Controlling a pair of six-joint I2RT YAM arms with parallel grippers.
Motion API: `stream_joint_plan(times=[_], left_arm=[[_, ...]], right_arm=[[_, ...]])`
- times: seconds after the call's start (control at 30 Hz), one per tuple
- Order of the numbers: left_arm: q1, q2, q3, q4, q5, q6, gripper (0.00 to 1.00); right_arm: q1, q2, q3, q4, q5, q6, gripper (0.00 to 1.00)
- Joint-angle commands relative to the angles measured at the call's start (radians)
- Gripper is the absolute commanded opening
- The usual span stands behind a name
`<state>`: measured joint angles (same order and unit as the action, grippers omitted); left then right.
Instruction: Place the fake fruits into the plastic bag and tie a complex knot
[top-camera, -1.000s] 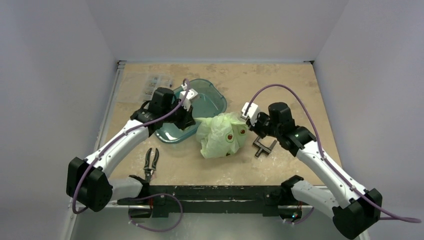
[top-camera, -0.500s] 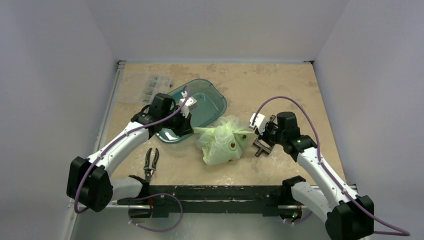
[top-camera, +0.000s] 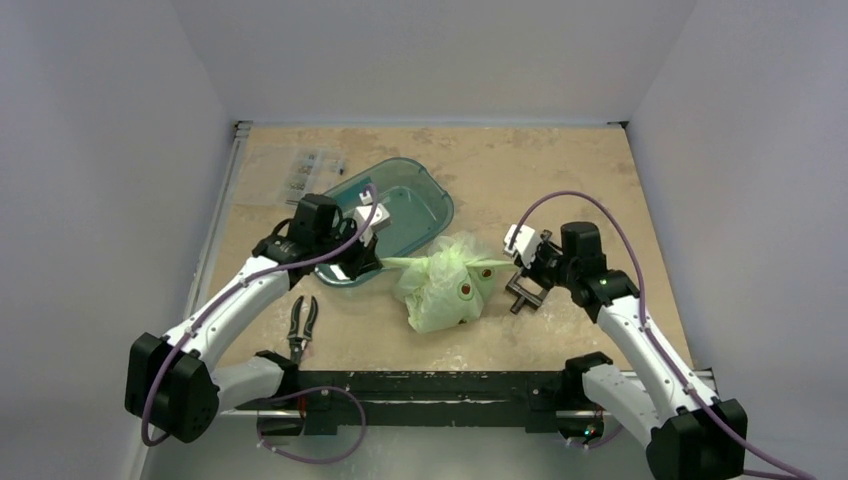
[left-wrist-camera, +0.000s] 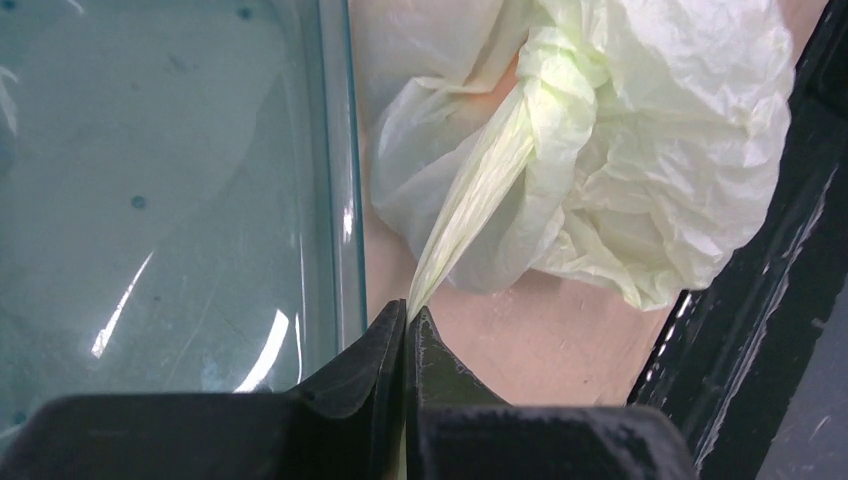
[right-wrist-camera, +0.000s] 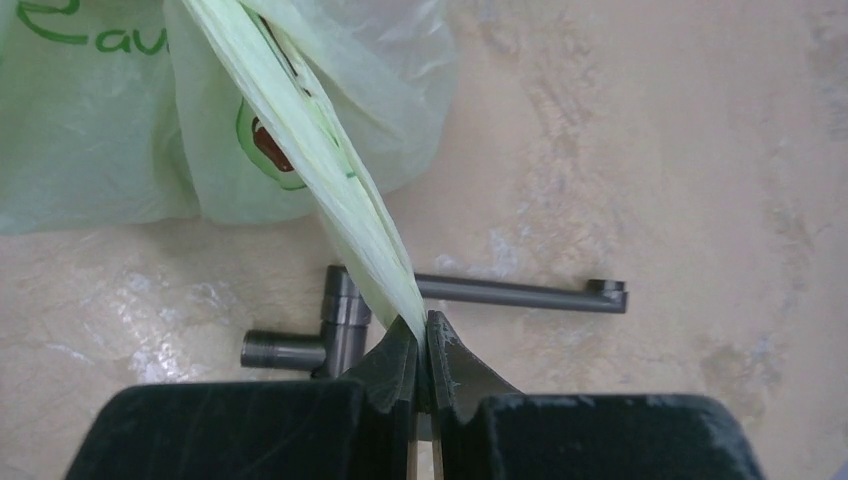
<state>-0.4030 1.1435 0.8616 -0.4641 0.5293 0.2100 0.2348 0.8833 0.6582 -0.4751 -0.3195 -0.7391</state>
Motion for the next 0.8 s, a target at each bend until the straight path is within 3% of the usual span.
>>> stream_joint_plan(times=[0.0, 0.1, 0.2, 0.5, 0.77], left_arm=[[0.062, -0.001, -0.059, -0.127, -0.235, 0.182, 0.00], [0.069, -0.047, -0.019, -0.151, -0.211, 0.214, 0.00], [0.132, -0.108, 0.031, -0.149, -0.058, 0.170, 0.00], [0.138, -0.050, -0.020, -0.159, -0.096, 0.205, 0.00], [0.071, -0.104, 0.138, -0.219, 0.005, 0.160, 0.00]], right_arm=[[-0.083, -0.005, -0.094, -0.059, 0.285, -0.094, 0.00], [-0.111, -0.017, -0.052, -0.092, 0.270, -0.115, 0.00], [-0.189, 0.014, 0.044, -0.164, 0.203, -0.157, 0.00], [-0.232, 0.015, 0.039, -0.211, 0.114, -0.162, 0.00], [-0.232, 0.053, 0.270, -0.297, -0.011, -0.056, 0.00]])
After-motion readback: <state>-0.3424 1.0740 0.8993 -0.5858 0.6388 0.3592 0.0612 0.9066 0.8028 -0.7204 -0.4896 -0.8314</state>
